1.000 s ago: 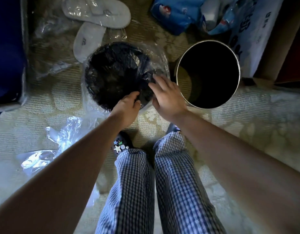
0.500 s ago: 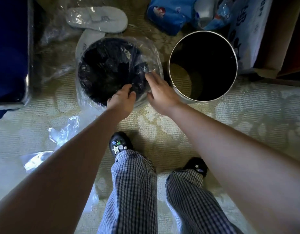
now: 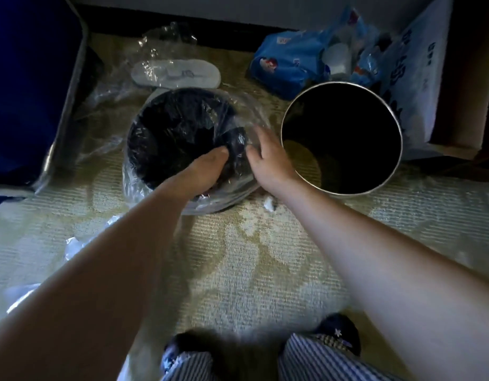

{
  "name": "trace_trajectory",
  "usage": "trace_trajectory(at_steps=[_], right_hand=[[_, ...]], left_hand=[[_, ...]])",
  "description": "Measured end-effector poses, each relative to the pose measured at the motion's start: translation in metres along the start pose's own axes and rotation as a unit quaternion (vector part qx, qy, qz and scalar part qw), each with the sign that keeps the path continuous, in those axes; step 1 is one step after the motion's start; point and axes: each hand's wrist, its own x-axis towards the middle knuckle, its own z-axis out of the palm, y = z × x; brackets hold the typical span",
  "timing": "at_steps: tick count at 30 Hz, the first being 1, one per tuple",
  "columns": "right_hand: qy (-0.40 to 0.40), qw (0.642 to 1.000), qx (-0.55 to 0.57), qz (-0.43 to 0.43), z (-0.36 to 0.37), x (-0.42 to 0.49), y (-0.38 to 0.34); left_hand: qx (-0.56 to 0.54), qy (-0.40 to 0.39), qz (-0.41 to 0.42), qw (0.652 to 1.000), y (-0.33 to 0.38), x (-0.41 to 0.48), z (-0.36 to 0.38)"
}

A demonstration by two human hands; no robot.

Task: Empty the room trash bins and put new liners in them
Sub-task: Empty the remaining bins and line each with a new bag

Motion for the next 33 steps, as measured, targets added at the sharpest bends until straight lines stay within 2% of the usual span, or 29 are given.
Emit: trace_trajectory(at_steps=[4,8,12,15,18,22,25,27,30,32,33], right_hand=[[0.012,0.994,0.106,0.028,0.007,0.031,0.005],[0.037,0.974,0.218,0.055,0.017,0.057,0.011],[-0.015,0.934,0.328,0.137,0.029,0.078,0.018],[-0.061,0.904,0.38,0.186,0.032,0.087,0.028],[-0.079,0.903,0.38,0.184,0.035,0.091,0.032],[-0.062,0.892,0.397,0.207,0.041,0.096,0.028],[-0.011,0.909,0.372,0.187,0.039,0.103,0.024],[0.039,0.924,0.35,0.147,0.031,0.103,0.017],[0.101,0.932,0.343,0.059,0.023,0.103,0.005],[0.089,0.94,0.327,0.029,0.021,0.103,0.0],[0.058,0.947,0.316,0.025,0.022,0.103,0.0]], left_hand=[[-0.036,-0.048,-0.021,0.998,-0.004,0.035,-0.001],[-0.139,-0.064,-0.037,0.988,-0.006,0.064,0.005],[-0.172,-0.102,-0.024,0.98,-0.012,0.088,0.006],[-0.114,-0.122,-0.037,0.985,-0.021,0.099,0.006],[-0.02,-0.133,-0.069,0.988,-0.035,0.103,0.004],[0.019,-0.133,-0.084,0.987,-0.045,0.107,-0.007],[-0.016,-0.078,-0.016,0.997,-0.039,0.1,-0.024],[-0.042,-0.007,0.044,0.998,-0.031,0.088,-0.033],[-0.164,0.092,0.087,0.978,-0.027,0.077,-0.04],[-0.288,0.07,0.076,0.952,-0.022,0.076,-0.036],[-0.325,0.049,0.071,0.942,-0.019,0.078,-0.032]])
